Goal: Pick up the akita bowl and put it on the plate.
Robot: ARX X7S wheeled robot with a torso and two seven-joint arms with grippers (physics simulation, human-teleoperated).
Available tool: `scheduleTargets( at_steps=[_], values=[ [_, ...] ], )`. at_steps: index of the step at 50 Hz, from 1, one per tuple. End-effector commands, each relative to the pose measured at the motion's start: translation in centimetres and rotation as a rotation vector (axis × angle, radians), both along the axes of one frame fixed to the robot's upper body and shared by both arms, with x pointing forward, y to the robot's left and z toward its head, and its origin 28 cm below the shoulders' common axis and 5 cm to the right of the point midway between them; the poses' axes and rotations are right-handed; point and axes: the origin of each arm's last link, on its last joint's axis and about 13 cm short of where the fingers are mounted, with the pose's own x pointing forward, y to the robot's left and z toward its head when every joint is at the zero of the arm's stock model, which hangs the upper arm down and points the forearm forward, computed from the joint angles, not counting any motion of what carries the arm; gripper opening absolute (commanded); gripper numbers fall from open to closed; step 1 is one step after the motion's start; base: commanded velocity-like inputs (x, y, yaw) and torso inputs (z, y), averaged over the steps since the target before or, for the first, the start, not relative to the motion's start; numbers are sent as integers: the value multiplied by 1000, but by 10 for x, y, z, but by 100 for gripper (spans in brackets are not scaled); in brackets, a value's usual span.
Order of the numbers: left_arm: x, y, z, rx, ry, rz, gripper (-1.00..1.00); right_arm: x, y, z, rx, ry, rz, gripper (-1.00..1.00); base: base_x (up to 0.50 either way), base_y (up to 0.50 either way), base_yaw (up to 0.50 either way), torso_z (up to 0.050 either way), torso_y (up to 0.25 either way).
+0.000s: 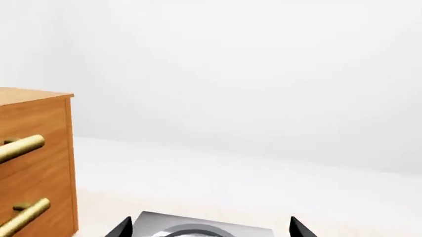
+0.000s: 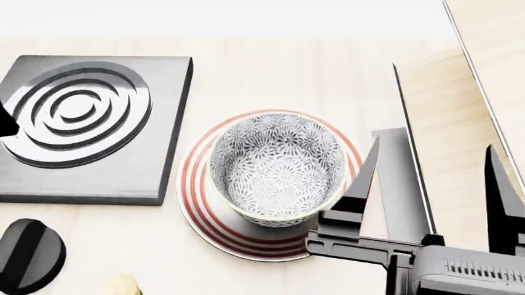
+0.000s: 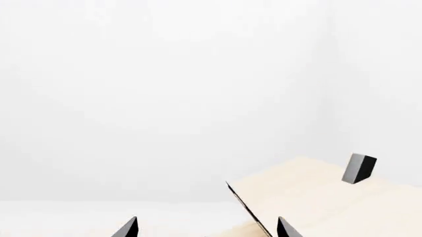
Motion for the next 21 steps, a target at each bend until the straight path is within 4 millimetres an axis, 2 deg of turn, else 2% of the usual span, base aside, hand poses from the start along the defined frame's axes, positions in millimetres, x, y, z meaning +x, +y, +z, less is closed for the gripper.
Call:
scheduleTargets(
  at_steps=[1, 10, 21],
  values=[
    [-36, 3, 12, 55, -114, 42, 100, -19, -4, 36, -31, -122, -37, 100, 0, 0, 0, 0, 0],
    [-60, 1, 17, 101, -191, 32, 100, -40, -8, 74, -73, -279, -84, 100, 0, 0, 0, 0, 0],
    [-87, 5, 30, 122, -306, 71, 100, -58, -13, 103, -88, -399, -115, 100, 0, 0, 0, 0, 0]
  ],
)
